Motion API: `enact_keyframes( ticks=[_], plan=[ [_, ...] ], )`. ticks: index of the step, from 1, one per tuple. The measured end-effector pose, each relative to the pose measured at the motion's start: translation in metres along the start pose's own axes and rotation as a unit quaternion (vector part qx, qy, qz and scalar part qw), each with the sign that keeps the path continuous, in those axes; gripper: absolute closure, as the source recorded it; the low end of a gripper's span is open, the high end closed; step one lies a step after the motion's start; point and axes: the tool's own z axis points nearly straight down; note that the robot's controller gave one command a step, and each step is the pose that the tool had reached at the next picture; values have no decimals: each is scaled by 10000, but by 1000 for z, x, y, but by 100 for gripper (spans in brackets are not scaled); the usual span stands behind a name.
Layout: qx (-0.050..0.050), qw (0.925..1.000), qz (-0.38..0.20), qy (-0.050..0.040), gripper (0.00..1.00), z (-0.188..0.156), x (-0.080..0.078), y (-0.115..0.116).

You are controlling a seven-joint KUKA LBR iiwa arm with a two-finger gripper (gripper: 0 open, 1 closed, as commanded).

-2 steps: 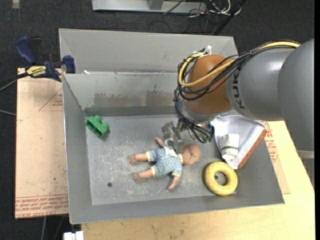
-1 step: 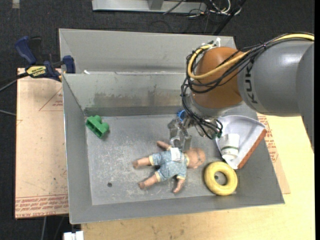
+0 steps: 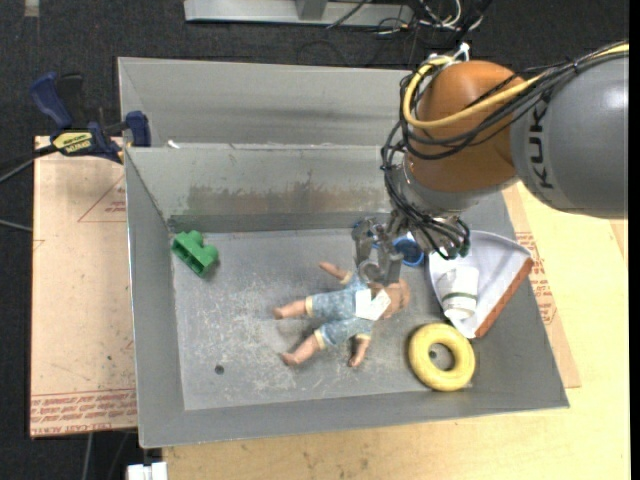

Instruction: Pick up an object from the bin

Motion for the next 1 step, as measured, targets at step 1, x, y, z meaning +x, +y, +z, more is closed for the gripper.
enact_keyframes(
  ticks=[1],
  plan=[
    [-4,10000,85,5,100,-73,-3,-5]
  ],
)
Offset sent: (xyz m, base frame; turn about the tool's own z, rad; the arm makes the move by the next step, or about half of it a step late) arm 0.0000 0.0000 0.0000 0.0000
